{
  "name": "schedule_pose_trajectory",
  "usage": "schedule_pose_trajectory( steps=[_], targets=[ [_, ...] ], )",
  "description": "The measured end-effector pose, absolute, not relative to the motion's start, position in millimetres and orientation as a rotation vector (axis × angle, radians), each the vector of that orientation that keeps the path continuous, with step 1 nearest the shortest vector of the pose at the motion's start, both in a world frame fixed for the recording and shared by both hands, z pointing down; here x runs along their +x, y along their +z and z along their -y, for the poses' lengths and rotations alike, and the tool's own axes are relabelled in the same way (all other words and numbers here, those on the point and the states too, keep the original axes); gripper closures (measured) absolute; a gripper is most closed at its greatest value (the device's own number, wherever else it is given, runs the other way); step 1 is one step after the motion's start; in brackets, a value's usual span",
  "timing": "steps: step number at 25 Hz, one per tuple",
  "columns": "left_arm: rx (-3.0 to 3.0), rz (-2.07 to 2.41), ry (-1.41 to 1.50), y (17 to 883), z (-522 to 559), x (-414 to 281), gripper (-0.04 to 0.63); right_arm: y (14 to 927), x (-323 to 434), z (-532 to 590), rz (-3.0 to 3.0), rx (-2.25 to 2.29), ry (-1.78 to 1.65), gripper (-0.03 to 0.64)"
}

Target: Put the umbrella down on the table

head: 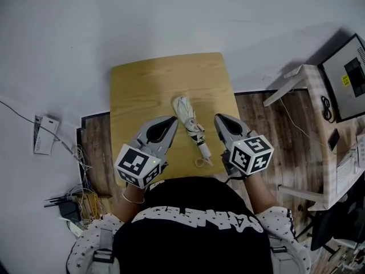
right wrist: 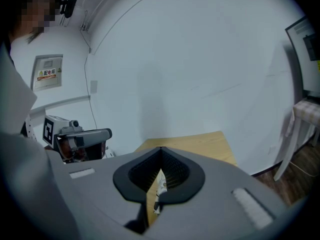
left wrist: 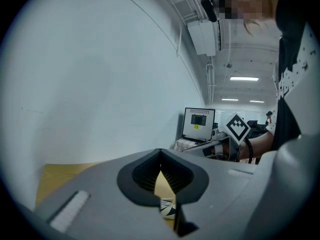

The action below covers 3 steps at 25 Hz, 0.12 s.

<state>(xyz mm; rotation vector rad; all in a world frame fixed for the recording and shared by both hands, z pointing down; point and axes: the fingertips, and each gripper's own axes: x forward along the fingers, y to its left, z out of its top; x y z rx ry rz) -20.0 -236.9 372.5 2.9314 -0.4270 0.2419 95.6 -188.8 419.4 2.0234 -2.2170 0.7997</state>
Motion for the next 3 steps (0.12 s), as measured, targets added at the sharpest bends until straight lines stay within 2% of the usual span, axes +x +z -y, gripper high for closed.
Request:
schedule_pose_trajectory(
  steps=[3],
  targets=[
    [2.930, 0.428, 0.242, 373.1, 235.8, -21.2, 0.600, 419.8, 94.3, 188.4, 2.218, 2.021, 0.800, 0.606]
  ],
)
